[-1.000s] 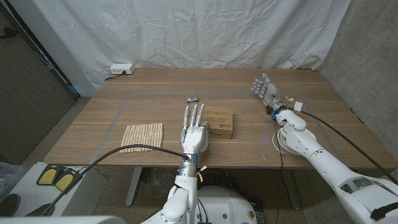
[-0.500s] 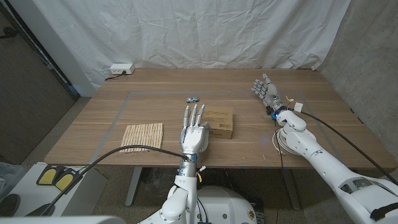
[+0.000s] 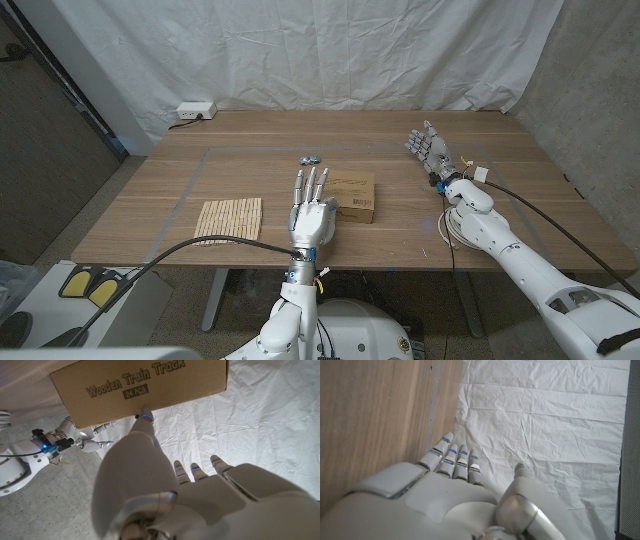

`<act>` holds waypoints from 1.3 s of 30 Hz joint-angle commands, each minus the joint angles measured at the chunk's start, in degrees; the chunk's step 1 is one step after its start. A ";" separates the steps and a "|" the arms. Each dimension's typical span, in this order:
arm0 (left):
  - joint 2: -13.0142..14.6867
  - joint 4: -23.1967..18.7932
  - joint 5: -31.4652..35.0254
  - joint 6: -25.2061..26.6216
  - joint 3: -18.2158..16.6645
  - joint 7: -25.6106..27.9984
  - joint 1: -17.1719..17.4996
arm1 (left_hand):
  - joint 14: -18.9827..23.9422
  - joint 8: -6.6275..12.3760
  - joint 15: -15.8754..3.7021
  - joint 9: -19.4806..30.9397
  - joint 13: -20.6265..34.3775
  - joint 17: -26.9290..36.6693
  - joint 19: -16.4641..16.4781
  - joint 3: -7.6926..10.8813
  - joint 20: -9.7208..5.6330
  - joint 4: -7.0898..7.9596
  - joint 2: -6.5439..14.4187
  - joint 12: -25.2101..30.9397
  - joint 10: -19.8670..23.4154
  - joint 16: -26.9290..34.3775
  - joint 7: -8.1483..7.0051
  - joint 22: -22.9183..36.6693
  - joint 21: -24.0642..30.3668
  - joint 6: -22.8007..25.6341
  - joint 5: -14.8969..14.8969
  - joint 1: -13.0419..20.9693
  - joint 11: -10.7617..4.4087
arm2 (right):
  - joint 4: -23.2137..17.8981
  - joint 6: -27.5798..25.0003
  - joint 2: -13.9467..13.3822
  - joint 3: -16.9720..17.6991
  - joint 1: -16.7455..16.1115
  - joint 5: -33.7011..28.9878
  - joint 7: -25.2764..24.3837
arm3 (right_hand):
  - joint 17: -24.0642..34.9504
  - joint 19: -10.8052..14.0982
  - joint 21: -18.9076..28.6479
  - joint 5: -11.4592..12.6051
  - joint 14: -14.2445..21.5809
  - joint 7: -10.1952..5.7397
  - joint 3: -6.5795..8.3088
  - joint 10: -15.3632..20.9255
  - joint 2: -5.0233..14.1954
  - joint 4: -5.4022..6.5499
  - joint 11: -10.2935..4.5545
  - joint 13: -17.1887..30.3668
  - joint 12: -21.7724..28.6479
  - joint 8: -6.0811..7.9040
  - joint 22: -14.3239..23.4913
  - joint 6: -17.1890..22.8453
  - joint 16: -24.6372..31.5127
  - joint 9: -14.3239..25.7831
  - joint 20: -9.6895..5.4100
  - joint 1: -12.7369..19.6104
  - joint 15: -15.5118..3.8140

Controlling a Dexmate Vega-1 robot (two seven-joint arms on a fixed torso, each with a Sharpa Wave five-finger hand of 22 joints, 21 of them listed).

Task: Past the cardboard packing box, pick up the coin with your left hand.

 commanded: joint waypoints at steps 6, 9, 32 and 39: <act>-0.97 2.08 -2.39 -2.62 -0.92 3.96 -0.11 | 0.37 -0.04 -1.22 -0.28 0.11 0.12 -10.31 -0.15 0.68 0.30 -0.07 0.25 0.75 0.19 0.01 0.14 0.48 -0.34 -0.34 -0.25 -0.36 | -1.11 -0.82 -0.60 -0.07 -0.27 -0.28 -0.60 | 0.22 0.66 -0.10 -0.27 0.45 -0.33 -0.15 0.29 -0.08 -0.02 -0.08 0.15 -0.11 0.02 0.30 0.23 0.12 0.17 -0.25 0.15 0.00; -1.08 2.53 -2.97 -3.44 -1.13 4.94 -0.20 | 0.79 0.24 -1.36 -0.40 0.12 0.16 -9.87 -0.13 0.78 0.33 0.02 0.35 1.30 0.28 0.02 0.14 0.61 0.24 -0.36 -0.29 -0.38 | -1.30 -1.01 -0.66 -0.15 -0.27 -0.40 -0.79 | 0.22 0.67 -0.10 -0.27 0.42 -0.34 -0.16 0.27 -0.08 -0.02 -0.05 0.15 -0.12 0.02 0.30 0.24 0.11 0.17 -0.25 0.13 0.00; -1.22 3.89 -3.49 -6.59 -2.26 7.51 -0.90 | 4.45 3.00 -2.21 -0.52 0.12 0.12 -6.83 0.29 1.42 0.28 0.46 1.01 5.66 0.68 0.64 0.10 1.30 4.51 -0.71 -0.21 -0.89 | -2.51 -1.58 -0.92 -0.25 -0.57 -0.80 -2.02 | 0.25 0.70 -0.12 -0.27 0.45 -0.29 -0.27 0.20 -0.05 0.00 -0.10 0.16 -0.14 -0.01 0.31 0.13 0.10 0.17 -0.22 0.00 -0.04; -0.91 3.34 -3.72 -6.81 -2.40 7.22 -0.77 | 5.19 3.15 -2.45 -0.91 0.13 0.11 -6.24 0.35 1.32 0.21 0.39 1.07 6.44 0.74 0.66 0.09 1.42 4.90 -0.74 -0.17 -1.38 | -3.01 -1.65 -1.11 -0.10 -0.89 -0.71 -2.24 | 0.25 0.70 -0.13 -0.27 0.50 -0.24 -0.29 0.19 -0.02 -0.01 -0.17 0.16 -0.14 -0.01 0.31 0.13 0.12 0.17 -0.21 -0.02 -0.03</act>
